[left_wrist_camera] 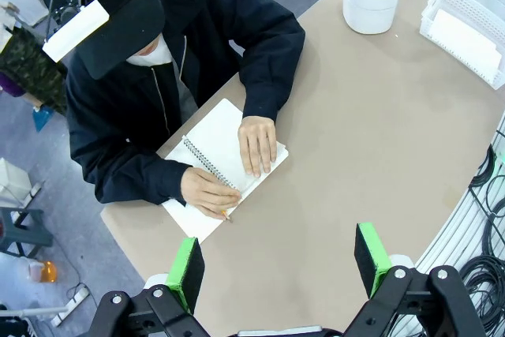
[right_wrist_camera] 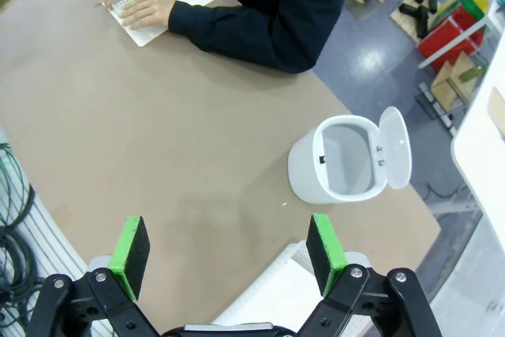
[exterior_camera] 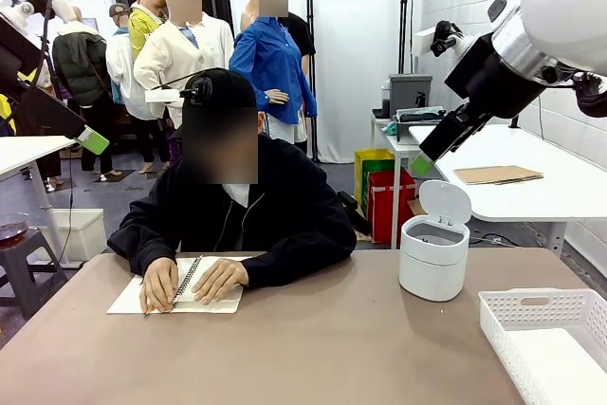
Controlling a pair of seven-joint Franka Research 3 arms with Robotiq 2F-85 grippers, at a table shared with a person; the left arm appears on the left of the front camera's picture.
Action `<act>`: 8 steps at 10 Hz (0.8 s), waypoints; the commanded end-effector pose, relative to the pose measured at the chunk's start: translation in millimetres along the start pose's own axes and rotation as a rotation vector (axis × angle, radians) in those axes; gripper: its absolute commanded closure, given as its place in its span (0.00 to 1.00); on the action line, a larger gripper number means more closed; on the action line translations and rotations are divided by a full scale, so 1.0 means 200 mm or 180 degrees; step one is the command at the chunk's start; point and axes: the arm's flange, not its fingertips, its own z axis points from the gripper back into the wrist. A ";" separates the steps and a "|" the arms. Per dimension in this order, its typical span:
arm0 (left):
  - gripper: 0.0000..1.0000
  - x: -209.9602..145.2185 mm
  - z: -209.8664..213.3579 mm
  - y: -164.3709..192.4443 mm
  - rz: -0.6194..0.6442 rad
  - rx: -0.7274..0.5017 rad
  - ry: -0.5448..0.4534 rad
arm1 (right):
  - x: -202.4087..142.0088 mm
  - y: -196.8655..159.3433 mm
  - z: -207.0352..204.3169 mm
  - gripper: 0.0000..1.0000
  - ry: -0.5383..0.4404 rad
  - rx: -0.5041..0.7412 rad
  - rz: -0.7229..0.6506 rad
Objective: Sort the paper based on its condition.
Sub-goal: If a person hands you a paper, place it in the Organizing basket , and if it's crumpled, put it in the Trash can.
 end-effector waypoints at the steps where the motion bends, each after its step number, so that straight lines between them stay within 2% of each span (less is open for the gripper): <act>1: 0.00 -0.01 -0.01 0.00 0.0017 0.0004 -0.0033 | 0.00 0.01 0.00 0.00 0.0036 -0.0017 -0.0036; 8: 0.00 0.00 0.00 0.00 0.0002 -0.0003 -0.0001 | 0.00 0.01 0.00 0.00 0.0036 -0.0017 -0.0036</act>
